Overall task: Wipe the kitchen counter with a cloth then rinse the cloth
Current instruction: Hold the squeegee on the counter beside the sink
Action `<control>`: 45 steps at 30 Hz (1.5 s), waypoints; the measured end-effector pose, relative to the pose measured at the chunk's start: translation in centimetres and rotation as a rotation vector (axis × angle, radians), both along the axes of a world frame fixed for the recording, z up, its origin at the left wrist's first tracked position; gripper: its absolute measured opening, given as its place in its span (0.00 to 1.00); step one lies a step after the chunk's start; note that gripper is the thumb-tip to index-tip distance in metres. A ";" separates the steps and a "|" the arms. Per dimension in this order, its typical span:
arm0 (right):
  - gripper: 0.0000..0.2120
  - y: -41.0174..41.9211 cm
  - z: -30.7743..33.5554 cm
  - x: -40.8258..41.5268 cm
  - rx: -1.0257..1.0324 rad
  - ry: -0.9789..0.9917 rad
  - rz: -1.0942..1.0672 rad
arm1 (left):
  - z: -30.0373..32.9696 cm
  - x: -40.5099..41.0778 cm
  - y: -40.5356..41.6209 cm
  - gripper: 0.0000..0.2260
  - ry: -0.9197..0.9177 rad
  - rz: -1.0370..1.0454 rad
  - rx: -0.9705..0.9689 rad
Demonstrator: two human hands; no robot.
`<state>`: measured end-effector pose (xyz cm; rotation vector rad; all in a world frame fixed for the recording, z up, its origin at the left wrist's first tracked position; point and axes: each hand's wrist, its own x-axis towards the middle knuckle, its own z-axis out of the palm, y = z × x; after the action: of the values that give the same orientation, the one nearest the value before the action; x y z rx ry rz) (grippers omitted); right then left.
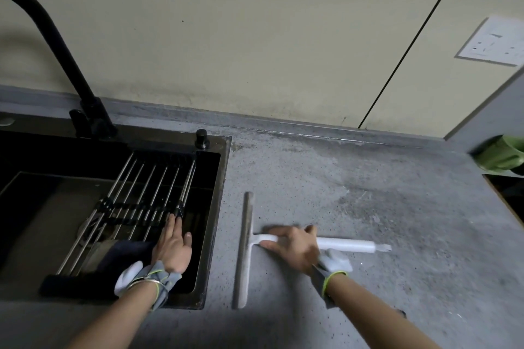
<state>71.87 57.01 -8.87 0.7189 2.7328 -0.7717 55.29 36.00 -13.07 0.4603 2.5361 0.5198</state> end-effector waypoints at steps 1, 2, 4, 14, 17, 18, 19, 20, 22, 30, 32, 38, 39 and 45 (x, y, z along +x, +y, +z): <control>0.21 -0.7 -0.1 -0.7 0.007 -0.002 0.022 | 0.0 0.0 0.1 0.24 0.002 0.002 -0.007; 0.20 -1.5 -0.1 -1.2 0.013 -0.009 0.043 | 0.0 -0.1 0.1 0.24 0.000 0.004 -0.014; 0.21 -3.0 -0.1 -2.1 0.022 -0.010 0.091 | 0.1 -0.2 0.2 0.24 0.008 0.007 -0.027; 0.22 0.8 1.0 1.2 -0.051 0.022 0.014 | 1.0 0.9 1.9 0.23 0.147 0.080 -0.006; 0.21 5.2 1.1 4.1 -0.069 0.031 -0.052 | 1.9 2.1 3.6 0.21 0.205 0.032 0.072; 0.22 7.2 1.1 5.5 -0.069 0.032 -0.085 | 2.3 3.0 4.7 0.21 0.234 0.016 0.088; 0.22 8.9 1.1 6.8 -0.051 0.036 -0.109 | 2.6 3.6 5.7 0.20 0.255 0.005 0.100; 0.22 10.4 1.1 7.9 -0.036 0.034 -0.135 | 2.8 4.2 6.6 0.20 0.272 -0.003 0.112; 0.21 14.2 1.0 10.9 -0.001 0.033 -0.189 | 3.3 6.0 8.8 0.19 0.291 -0.017 0.132; 0.13 28.3 2.6 24.2 0.062 -0.012 -0.379 | 3.7 13.9 17.1 0.18 0.306 -0.032 0.114; 0.18 31.4 3.0 27.1 0.081 -0.051 -0.419 | 3.4 15.4 18.8 0.17 0.314 -0.067 0.118; 0.27 38.2 3.9 32.9 0.100 -0.061 -0.547 | 3.4 17.8 22.2 0.18 0.271 -0.082 0.081; 0.27 38.6 3.7 33.2 0.091 -0.070 -0.575 | 3.5 18.0 22.1 0.18 0.251 -0.081 0.071; 0.30 41.0 2.4 33.5 0.035 -0.090 -0.624 | 4.5 19.0 22.8 0.20 0.216 -0.022 0.009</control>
<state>105.32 98.04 -6.50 1.6070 2.4469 -0.7721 74.30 58.84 -8.60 0.5748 2.7320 0.4966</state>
